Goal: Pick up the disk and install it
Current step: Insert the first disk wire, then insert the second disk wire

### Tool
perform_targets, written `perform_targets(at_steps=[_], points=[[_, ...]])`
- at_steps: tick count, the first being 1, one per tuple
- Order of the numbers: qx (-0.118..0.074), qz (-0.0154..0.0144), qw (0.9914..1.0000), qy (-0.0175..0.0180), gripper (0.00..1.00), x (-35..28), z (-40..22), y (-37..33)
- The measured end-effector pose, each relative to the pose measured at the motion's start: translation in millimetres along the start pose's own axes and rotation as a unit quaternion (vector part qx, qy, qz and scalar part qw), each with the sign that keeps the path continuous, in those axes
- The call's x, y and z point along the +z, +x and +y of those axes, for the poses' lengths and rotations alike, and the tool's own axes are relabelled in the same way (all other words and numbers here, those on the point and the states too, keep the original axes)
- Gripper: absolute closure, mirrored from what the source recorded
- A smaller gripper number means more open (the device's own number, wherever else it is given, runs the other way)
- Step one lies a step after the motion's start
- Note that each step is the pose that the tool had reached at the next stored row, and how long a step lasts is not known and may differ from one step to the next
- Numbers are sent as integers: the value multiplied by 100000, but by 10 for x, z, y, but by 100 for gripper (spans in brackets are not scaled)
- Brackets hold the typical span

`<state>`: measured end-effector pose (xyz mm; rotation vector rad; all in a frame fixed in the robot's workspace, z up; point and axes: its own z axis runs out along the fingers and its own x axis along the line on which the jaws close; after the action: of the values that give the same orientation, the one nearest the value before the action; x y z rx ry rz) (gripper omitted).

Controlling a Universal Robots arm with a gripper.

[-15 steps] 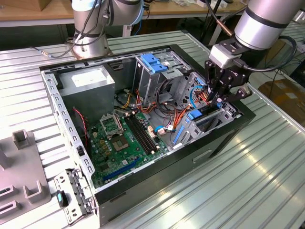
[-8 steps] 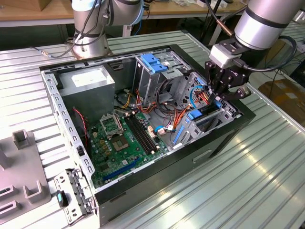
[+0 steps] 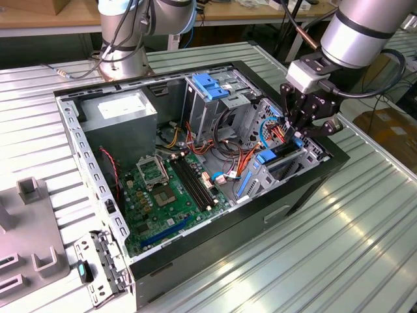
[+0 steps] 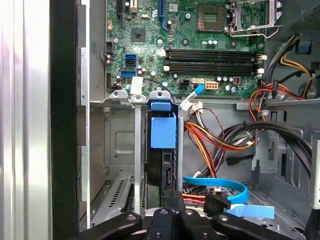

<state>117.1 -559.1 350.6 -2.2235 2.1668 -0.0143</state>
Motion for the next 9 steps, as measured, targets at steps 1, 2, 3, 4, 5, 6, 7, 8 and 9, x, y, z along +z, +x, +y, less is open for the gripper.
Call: perform_targets(at_steps=[1, 2, 3, 4, 5, 6, 7, 8, 9], points=[[0, -16, 100000, 1, 89, 0, 0, 0], [2, -27, 100000, 2, 89, 0, 0, 0], [2, -41, 100000, 3, 89, 0, 0, 0], [0, -50, 100000, 0, 89, 0, 0, 0], [2, -66, 100000, 2, 89, 0, 0, 0], [4, -78, 100000, 2, 89, 0, 0, 0], [2, -95, 100000, 1, 89, 0, 0, 0], [4, -115, 100000, 3, 89, 0, 0, 0], [4, -141, 100000, 4, 89, 0, 0, 0]])
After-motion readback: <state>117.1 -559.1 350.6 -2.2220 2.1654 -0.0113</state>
